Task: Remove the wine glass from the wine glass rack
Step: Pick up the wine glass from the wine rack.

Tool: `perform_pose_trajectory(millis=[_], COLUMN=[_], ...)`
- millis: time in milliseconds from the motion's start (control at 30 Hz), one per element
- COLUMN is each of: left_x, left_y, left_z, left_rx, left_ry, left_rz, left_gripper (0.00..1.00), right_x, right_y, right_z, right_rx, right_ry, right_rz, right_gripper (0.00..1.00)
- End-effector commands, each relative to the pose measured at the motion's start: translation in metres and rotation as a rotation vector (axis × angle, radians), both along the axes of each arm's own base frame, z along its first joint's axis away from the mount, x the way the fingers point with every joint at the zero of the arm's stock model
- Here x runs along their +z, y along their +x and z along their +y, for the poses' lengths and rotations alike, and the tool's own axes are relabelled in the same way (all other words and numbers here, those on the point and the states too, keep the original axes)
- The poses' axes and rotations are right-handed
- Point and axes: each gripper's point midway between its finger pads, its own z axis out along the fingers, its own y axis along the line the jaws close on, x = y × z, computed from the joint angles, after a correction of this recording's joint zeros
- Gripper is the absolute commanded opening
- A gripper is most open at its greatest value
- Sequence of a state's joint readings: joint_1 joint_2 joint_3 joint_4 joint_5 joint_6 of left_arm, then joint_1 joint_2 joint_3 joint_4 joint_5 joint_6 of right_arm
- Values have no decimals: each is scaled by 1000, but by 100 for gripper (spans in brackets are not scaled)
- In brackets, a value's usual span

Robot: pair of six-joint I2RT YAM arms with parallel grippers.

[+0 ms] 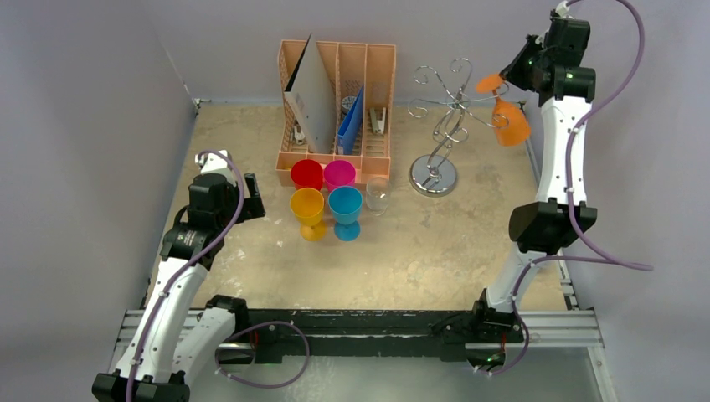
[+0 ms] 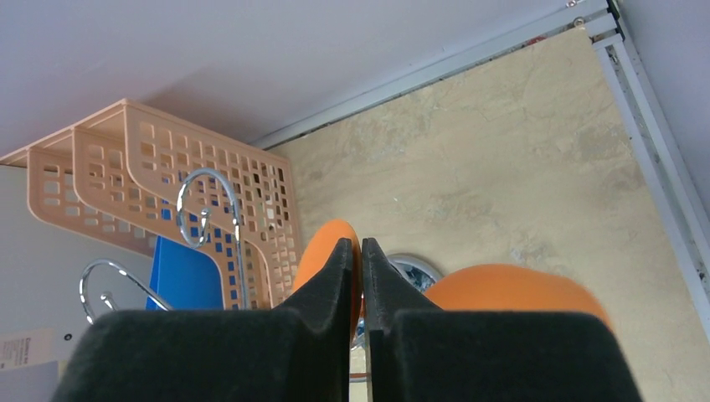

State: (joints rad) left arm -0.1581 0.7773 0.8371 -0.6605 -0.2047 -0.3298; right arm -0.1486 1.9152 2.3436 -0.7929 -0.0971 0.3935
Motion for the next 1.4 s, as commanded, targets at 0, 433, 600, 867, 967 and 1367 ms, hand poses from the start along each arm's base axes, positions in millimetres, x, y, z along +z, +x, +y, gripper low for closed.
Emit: perform_pose_trajectory(millis=[0,433,600,867,967,1367], left_x=[7,5,5,7,8,7], left_y=[4,5,5,4,4,3], left_z=[0,-1,-1,-1,-1,-3], left_rx=[-4,-11,-11,-10,-11,-20], left_ry=[-2,-3,-3,-2,-3,-10], left_rz=[-25,-16,-15,-24,-27,-24], left_gripper=[95,95,95,95,95,95], right_x=[23,47,40,43,45,43], right_y=[-15,-17,-16,-15,-17,-38], right_z=[5,19,13,2,-4,-28], right_rx=[16,-46,-135,-256,-292,-382], right_ry=[-14,182,269,403,428,424], right_rz=[-52,-135,-173,-326,-359,-383], right_gripper=[1,0,0,0,0,0])
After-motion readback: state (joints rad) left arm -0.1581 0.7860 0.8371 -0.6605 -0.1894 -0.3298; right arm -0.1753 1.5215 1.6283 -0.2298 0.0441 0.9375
